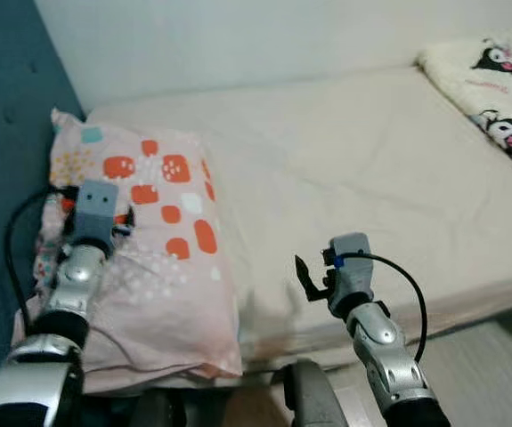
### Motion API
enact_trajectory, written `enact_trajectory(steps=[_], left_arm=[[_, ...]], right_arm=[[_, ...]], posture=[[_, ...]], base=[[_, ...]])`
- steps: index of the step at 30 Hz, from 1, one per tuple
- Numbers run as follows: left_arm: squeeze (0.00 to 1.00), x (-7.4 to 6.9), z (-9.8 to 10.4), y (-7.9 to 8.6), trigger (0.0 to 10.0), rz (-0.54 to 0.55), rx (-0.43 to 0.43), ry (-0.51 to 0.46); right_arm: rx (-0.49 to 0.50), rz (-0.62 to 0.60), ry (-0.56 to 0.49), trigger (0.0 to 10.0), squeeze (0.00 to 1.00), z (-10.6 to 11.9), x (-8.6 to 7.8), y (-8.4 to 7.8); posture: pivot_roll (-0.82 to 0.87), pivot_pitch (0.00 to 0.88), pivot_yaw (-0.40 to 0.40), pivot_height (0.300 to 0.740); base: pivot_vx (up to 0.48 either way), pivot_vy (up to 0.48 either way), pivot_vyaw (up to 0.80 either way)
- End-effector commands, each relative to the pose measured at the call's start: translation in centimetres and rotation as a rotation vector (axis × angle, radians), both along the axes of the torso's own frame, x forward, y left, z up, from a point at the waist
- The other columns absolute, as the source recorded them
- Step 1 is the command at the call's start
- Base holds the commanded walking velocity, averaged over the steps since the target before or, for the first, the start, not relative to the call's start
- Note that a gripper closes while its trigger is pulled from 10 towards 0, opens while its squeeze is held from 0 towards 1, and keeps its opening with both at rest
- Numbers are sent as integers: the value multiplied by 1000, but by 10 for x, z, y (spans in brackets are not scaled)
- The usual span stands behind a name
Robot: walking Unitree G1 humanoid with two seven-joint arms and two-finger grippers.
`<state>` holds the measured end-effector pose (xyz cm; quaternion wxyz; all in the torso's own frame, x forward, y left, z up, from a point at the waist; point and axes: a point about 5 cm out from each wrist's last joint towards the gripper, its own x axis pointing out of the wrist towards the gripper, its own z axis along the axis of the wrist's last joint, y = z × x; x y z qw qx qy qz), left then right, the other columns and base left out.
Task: Clean up the room
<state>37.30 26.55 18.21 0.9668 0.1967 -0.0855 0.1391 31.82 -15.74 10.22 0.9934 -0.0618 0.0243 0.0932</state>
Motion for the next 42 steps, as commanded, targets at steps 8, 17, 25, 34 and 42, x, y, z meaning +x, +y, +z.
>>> enact_trajectory(steps=[8, 17, 25, 34, 42], left_arm=[[0, 2, 7, -50, 10000, -425, -347, -90], [0, -12, -49, -123, 10000, -531, -562, 83], [0, -28, -57, -164, 10000, -707, -565, 98], [0, -34, -83, -152, 10000, -678, -495, 205], [0, -77, -166, -112, 10000, -470, -360, 549]], right_arm=[[37, -17, -12, 10000, 0, 0, 3, -4], [54, -22, 6, 10000, 0, -6, 5, -5], [55, -15, 18, 10000, 0, -9, 7, -3], [41, -5, 74, 10000, 0, -26, 5, 0], [-2, -31, 262, 10000, 0, -75, -17, -8]], posture=[[-187, 152, 12, 635], [-184, 138, 9, 664], [-174, 126, 10, 688], [-173, 111, 6, 717], [-164, 103, 2, 740]], base=[[0, 0, 0], [-58, 0, 0], [-292, 0, 0], [0, 0, 0], [0, 0, 0]])
